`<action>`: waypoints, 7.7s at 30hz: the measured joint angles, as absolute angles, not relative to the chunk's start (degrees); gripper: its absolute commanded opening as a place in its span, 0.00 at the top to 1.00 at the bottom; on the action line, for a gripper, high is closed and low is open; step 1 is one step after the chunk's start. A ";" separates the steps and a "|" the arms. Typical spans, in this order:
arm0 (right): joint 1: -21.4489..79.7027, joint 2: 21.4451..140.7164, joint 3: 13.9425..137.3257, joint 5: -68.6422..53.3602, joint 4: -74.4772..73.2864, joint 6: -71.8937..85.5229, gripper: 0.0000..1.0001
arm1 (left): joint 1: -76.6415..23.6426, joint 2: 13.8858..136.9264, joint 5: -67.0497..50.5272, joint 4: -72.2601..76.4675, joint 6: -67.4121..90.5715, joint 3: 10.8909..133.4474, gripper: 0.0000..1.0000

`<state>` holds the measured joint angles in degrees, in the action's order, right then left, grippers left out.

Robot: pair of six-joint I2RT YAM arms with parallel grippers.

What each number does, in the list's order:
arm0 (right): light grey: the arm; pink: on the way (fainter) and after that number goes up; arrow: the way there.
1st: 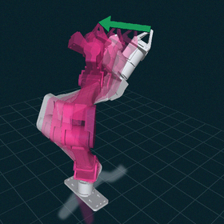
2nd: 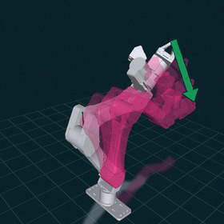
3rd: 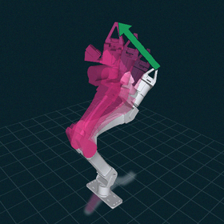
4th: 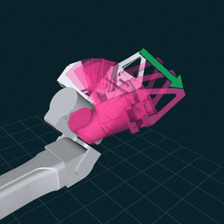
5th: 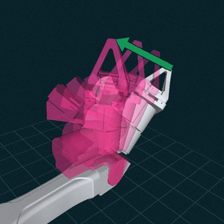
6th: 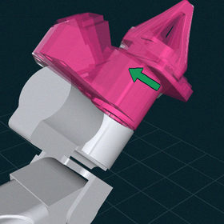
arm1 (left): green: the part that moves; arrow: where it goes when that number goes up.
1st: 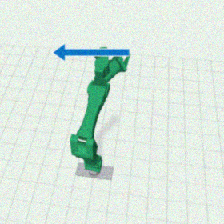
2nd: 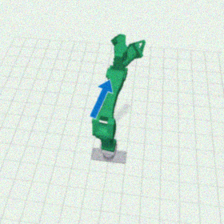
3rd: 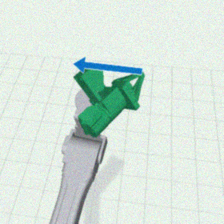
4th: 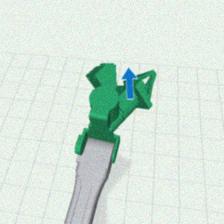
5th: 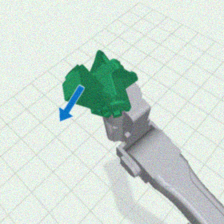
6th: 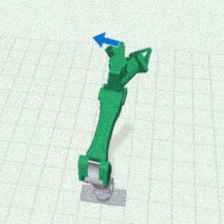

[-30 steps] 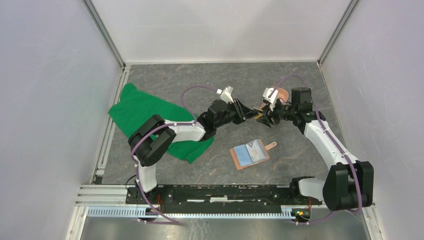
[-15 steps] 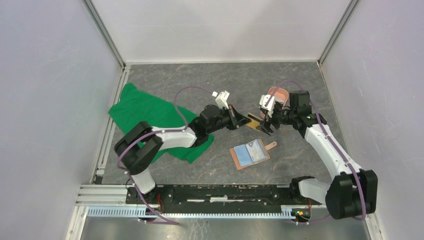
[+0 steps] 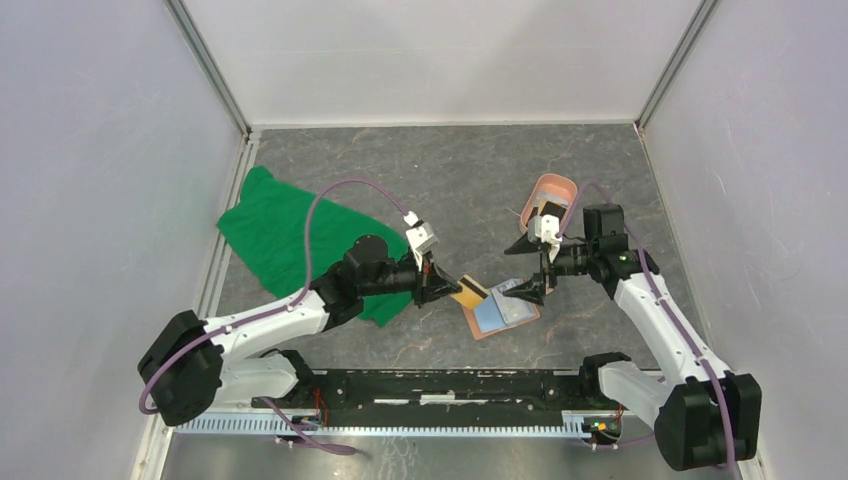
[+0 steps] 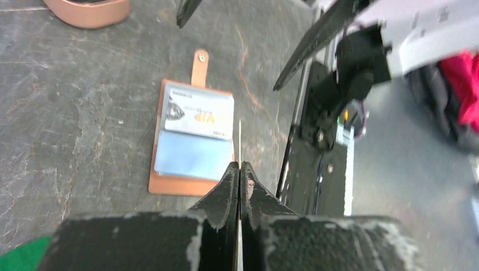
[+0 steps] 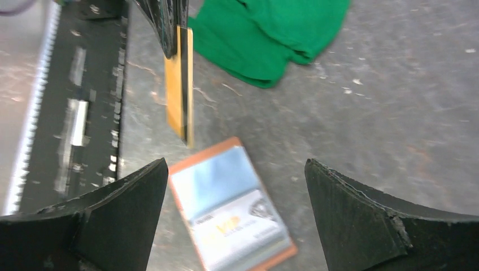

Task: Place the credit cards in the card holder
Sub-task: Pick up the credit card from the storage box, then insert the credit card into the card holder.

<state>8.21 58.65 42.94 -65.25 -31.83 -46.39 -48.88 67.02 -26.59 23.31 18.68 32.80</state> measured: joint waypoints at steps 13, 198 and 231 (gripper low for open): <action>13.85 61.36 32.97 -74.56 -12.25 -23.77 0.34 | -49.91 72.29 -36.40 9.63 4.89 39.31 0.98; 16.56 76.95 32.75 -43.00 -19.99 -6.92 0.41 | -61.63 99.59 3.97 42.70 60.42 28.47 0.83; 27.75 79.96 44.82 -31.97 -41.63 -38.85 0.13 | -61.65 84.71 5.91 38.63 60.25 22.22 0.77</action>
<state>27.75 79.96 44.82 -31.97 -41.63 -38.85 -61.65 84.71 5.91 38.63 60.25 22.22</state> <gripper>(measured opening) 0.862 0.229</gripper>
